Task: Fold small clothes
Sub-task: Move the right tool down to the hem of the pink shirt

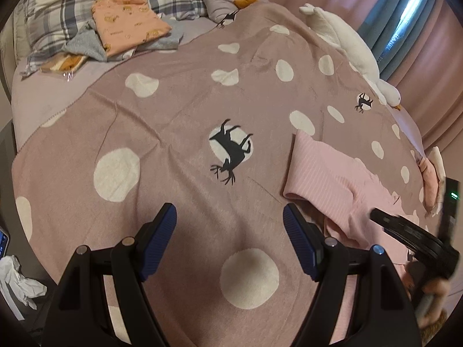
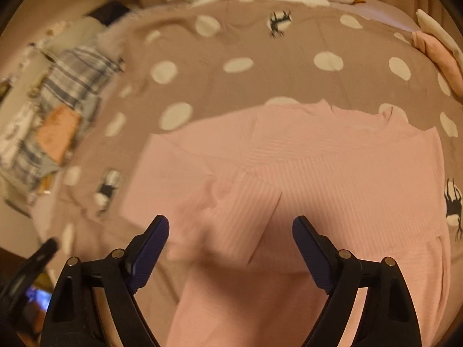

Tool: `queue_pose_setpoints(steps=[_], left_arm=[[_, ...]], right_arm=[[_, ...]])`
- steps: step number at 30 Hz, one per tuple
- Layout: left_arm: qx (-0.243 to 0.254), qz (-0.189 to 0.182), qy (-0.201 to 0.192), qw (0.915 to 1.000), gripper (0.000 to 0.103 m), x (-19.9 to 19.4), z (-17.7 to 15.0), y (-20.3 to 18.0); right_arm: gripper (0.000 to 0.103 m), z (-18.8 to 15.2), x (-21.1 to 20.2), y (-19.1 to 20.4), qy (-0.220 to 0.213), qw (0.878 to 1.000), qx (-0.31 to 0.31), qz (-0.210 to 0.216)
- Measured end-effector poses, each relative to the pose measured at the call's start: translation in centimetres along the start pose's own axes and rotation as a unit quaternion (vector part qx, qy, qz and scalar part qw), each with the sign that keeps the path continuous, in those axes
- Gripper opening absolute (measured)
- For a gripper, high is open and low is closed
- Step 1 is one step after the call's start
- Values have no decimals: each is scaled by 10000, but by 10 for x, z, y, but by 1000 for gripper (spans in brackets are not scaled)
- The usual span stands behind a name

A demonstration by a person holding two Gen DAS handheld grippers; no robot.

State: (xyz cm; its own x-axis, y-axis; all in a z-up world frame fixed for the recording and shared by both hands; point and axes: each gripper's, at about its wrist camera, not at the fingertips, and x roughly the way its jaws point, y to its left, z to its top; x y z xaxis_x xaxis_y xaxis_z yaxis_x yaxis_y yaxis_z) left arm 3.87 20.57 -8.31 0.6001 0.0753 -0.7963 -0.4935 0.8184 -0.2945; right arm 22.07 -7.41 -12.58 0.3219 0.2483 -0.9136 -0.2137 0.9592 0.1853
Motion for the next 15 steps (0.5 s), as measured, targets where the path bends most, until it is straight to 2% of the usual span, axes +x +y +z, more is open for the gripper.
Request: queue_pose_setpoints(steps=[1,7,10,13,15], left_arm=[[-7,-5,12,10000,76,1,-1,1],[-47,74,86,9999,76,5,-2,5],[-108,16,143,9998,76,7,-2,7],[-107,-14,174,9998,76,9,-3,7],[-93,-2,181,9998,76,9,-3,7]], right_arm=[[73,2,8,0,93,9999,5,-95],[72,5,49,-1,576,9976,57,-385],[69,0,51,2,439,9978,-61,-494],[45,-3,47,5,291,9981,-250,-486],[33,-6,45,5,275,9987,-253,-351]])
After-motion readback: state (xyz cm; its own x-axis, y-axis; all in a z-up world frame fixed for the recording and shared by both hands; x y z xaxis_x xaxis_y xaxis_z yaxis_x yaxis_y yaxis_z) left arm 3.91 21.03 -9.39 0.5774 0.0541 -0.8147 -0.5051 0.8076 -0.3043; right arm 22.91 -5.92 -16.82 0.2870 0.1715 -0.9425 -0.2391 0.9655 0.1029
